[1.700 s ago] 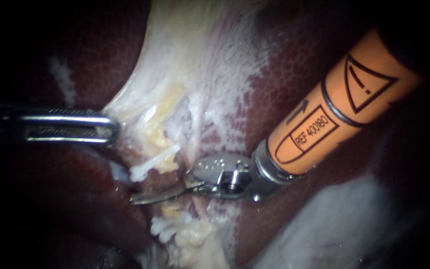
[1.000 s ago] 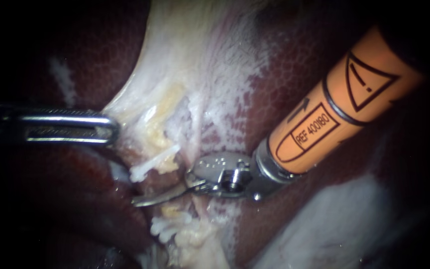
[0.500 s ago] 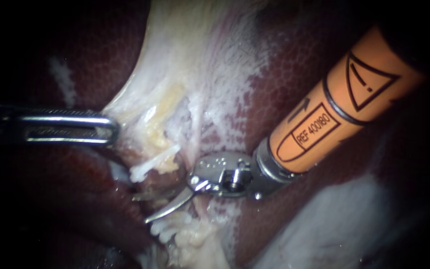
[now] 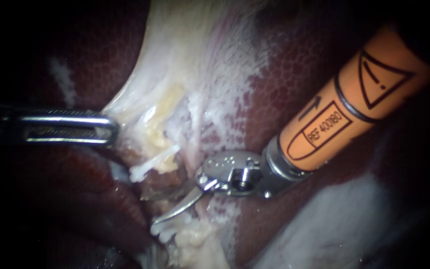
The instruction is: Go back from the cut left tube
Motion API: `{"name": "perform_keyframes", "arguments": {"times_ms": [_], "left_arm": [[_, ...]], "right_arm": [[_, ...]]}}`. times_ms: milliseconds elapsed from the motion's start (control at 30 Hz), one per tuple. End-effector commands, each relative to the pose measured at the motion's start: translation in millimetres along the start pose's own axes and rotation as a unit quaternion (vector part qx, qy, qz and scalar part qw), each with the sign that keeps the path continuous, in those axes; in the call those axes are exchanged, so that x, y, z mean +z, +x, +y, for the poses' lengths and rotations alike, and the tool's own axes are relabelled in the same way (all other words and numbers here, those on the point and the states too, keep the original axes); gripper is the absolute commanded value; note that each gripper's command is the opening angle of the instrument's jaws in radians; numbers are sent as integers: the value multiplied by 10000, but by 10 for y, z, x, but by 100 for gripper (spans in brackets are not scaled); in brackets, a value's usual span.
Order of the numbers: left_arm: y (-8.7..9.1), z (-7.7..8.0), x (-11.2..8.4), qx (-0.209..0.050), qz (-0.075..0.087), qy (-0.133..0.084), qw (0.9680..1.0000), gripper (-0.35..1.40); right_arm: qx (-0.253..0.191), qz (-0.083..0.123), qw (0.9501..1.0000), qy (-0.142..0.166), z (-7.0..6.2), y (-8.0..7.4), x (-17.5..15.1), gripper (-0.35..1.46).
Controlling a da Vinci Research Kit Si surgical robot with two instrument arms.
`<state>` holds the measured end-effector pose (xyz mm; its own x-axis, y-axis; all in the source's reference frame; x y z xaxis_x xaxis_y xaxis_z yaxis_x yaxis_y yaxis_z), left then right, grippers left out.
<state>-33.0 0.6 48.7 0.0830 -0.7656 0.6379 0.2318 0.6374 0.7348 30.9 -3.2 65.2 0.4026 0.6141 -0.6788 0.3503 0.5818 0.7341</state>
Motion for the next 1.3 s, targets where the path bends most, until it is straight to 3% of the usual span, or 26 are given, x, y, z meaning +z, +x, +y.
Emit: {"name": "perform_keyframes", "arguments": {"times_ms": [33, 400, 600, 767, 1000, 1100, 1300], "left_arm": [[1, 1, 0, -2, 0, 9, 10000, -35], [2, 6, -1, -2, -1, 0, 10000, -35], [2, 7, -1, -2, -4, -15, 10000, -35], [2, 7, -1, -2, -4, -15, 10000, -35], [2, 7, -1, -2, -4, -15, 10000, -35], [2, 8, -2, -2, -4, -14, 10000, -35], [3, 9, -1, 0, -4, -15, 10000, -35]], "right_arm": [[-4, 3, 10000, -12, -2, -2, -4, 62], [-206, 103, 9992, -335, -23, -2, -73, 64], [-624, 162, 9954, -709, -32, 8, -114, 93], [-1002, 157, 9892, -1055, -37, 13, -135, 114], [-1436, 112, 9783, -1489, -45, 20, -150, 130], [-1666, 78, 9690, -1824, -49, 22, -152, 136], [-1754, -20, 9559, -2357, -62, 24, -152, 138]]}}
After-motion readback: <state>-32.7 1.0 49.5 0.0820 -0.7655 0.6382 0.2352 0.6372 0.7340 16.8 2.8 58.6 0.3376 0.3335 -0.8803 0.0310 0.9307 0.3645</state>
